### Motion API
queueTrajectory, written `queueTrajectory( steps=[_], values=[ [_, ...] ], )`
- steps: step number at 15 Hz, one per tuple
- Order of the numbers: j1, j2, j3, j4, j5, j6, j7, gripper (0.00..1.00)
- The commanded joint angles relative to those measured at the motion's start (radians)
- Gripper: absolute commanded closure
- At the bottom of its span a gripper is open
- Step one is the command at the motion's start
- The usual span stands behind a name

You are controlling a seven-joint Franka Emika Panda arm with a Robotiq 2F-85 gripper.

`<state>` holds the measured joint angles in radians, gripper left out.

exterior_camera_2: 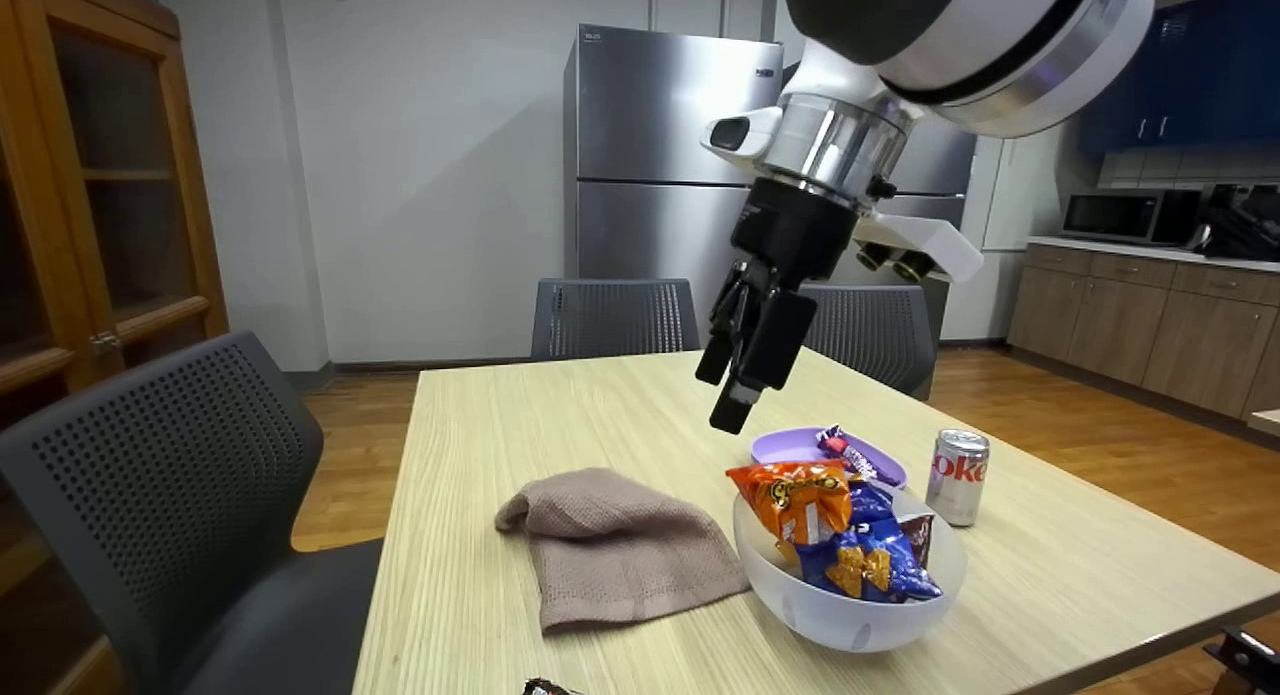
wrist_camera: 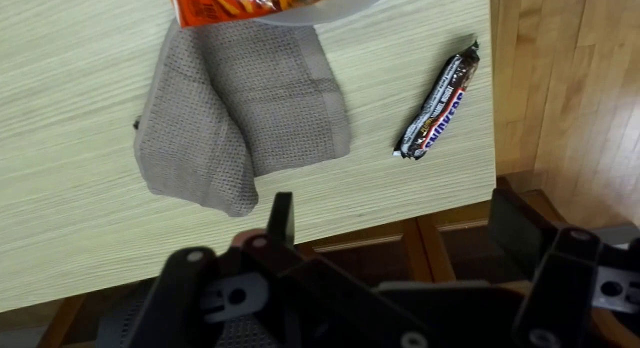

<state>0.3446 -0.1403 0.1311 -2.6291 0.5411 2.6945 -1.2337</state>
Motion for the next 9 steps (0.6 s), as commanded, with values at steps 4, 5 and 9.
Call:
queueTrajectory(
  steps=[4, 5, 9],
  values=[
    [0.033, 0.003, 0.066, 0.025, -0.035, -0.060, 0.118, 0.00],
    [0.035, 0.012, 0.079, 0.029, -0.048, -0.060, 0.154, 0.00],
    [0.036, 0.052, 0.124, 0.041, -0.139, -0.046, 0.310, 0.00]
  ],
)
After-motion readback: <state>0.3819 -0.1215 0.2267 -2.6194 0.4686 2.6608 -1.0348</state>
